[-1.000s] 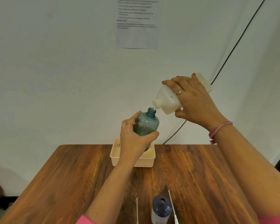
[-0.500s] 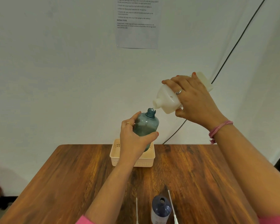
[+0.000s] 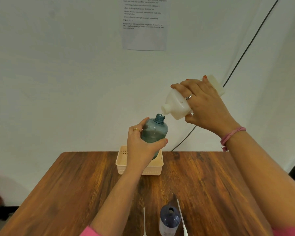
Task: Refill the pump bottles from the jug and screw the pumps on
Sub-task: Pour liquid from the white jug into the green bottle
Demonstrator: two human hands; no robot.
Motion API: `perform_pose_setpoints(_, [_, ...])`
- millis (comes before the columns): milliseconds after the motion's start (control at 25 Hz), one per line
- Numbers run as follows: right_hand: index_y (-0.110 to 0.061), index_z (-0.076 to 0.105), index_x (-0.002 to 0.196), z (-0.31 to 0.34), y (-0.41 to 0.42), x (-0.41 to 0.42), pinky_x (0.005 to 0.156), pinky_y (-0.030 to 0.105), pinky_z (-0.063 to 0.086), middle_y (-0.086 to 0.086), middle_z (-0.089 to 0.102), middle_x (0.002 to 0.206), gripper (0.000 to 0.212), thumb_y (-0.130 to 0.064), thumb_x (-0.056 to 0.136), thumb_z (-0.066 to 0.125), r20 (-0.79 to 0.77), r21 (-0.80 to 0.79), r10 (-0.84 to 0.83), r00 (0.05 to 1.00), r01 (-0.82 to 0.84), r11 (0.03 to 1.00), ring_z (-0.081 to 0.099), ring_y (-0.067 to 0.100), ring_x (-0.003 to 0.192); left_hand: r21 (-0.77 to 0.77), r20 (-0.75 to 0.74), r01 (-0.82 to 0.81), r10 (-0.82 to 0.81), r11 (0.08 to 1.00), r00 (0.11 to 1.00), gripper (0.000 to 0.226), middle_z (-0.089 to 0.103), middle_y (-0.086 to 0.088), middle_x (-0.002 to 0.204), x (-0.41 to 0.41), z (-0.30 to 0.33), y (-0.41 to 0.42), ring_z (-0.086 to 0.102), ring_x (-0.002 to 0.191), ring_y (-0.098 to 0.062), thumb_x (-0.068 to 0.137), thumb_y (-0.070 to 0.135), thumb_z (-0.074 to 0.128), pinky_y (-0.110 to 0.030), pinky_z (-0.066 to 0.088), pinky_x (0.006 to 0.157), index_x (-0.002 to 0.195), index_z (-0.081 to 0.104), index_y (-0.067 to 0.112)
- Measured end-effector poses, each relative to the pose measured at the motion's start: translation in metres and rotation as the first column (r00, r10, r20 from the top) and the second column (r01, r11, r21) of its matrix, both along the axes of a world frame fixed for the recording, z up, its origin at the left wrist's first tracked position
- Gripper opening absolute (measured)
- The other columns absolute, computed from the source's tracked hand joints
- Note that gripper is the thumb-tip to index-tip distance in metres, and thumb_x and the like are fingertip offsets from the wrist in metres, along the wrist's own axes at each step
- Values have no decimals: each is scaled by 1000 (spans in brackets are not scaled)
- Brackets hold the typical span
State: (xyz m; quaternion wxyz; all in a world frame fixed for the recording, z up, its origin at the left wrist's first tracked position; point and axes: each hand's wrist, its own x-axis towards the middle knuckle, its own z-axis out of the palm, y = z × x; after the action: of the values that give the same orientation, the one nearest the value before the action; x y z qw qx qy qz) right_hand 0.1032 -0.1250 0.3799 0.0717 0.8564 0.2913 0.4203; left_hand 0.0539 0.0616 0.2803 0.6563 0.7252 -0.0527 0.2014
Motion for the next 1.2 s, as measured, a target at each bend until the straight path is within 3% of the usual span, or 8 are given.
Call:
perform_pose_setpoints(200, [-15,43,136,1,0,0,107,58,24,11,54,125,92,-13,54,83,10,-5,6,1000,-6,1000,48,34,119,-9,-1,-2,2,1000,1000,83,44,8,117,-1,0,-1,52,106,-4,61,17,87,-18,52,81,133,48,31])
perform_pose_setpoints(720, [-14,43,135,3,2,-2,106,61,25,15,55,124,90,-9,54,83,56,-46,34,998,-31,998,49,37,118,7,-14,-1,1,1000,1000,82,44,7,118,-4,1,-1,52,102,-3,61,17,87,-15,51,78,130,47,34])
perform_pose_setpoints(960, [-16,39,136,3,3,-1,106,61,25,14,54,126,93,-11,54,84,54,-65,27,998,-23,998,48,36,120,-15,-17,5,-5,1000,1000,77,46,5,119,-5,2,1,53,104,-4,60,16,87,-29,55,87,123,48,38])
perform_pose_setpoints(1200, [-15,40,135,3,5,-1,106,61,25,14,56,125,93,-10,54,84,67,-63,31,997,-26,998,50,36,118,-9,-24,5,-5,1000,1000,78,46,5,120,-5,1,1,53,102,-4,61,16,87,-28,54,86,123,46,39])
